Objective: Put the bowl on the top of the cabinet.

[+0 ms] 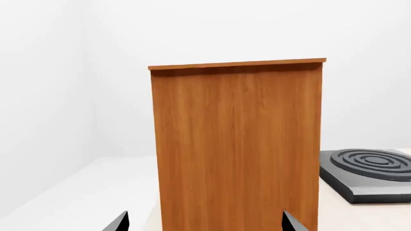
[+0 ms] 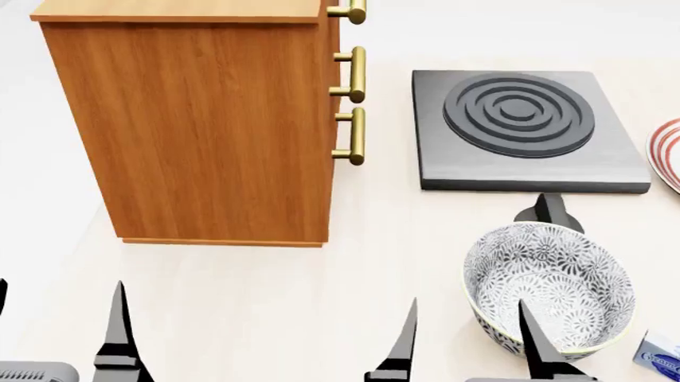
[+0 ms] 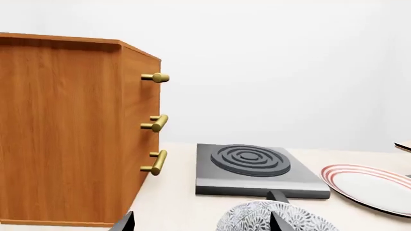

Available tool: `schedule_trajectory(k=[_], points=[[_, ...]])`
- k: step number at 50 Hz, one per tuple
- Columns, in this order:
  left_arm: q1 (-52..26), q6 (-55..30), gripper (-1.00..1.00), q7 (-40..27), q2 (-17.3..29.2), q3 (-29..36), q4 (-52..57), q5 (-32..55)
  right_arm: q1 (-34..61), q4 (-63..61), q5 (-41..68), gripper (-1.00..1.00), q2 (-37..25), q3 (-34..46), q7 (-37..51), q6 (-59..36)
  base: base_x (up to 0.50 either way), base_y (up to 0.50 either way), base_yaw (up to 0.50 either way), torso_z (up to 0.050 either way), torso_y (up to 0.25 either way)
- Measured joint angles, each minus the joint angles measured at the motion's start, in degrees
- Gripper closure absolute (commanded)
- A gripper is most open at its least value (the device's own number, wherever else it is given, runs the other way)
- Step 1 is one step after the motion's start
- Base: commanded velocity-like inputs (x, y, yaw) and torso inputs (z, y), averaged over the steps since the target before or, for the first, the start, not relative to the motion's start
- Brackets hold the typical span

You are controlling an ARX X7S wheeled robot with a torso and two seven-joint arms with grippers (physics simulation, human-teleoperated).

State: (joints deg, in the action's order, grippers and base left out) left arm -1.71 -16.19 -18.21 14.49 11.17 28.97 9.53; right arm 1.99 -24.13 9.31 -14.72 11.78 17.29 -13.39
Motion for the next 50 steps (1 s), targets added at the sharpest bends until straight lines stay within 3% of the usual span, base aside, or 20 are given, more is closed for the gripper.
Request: schedule_trajectory(k=[14,29,38,50], points=[[-0.04,0.4,-1.0,-0.42,0.33,-0.01,-0.31,0.38,0.11,0.46,-1.1,-1.0,-0.52,1.28,0.23,0.63,0.45,0.13,0.0,0.0,0.0],[-0.15,0.65,-1.0,-0.83,0.66,0.37,-0.62,0.43,0.29,1.13,-0.8,-1.0,-0.5,1.19,0.97,1.1,0.01,0.0,0.0,0.0,0.0],[-0.15,0.73,-1.0,-1.04,0.84,0.62,-0.68,0.51,0.24,1.19,-0.73,-1.0,-0.72,1.43,1.11,1.38,0.46,0.0,0.0,0.0,0.0],[-0.23,0.73,-1.0,-1.35,1.11,0.84,-0.54,0.7,0.53,1.73,-3.4,-1.0,-0.39,1.87,3.71,1.13,0.0,0.0,0.0,0.0,0.001]])
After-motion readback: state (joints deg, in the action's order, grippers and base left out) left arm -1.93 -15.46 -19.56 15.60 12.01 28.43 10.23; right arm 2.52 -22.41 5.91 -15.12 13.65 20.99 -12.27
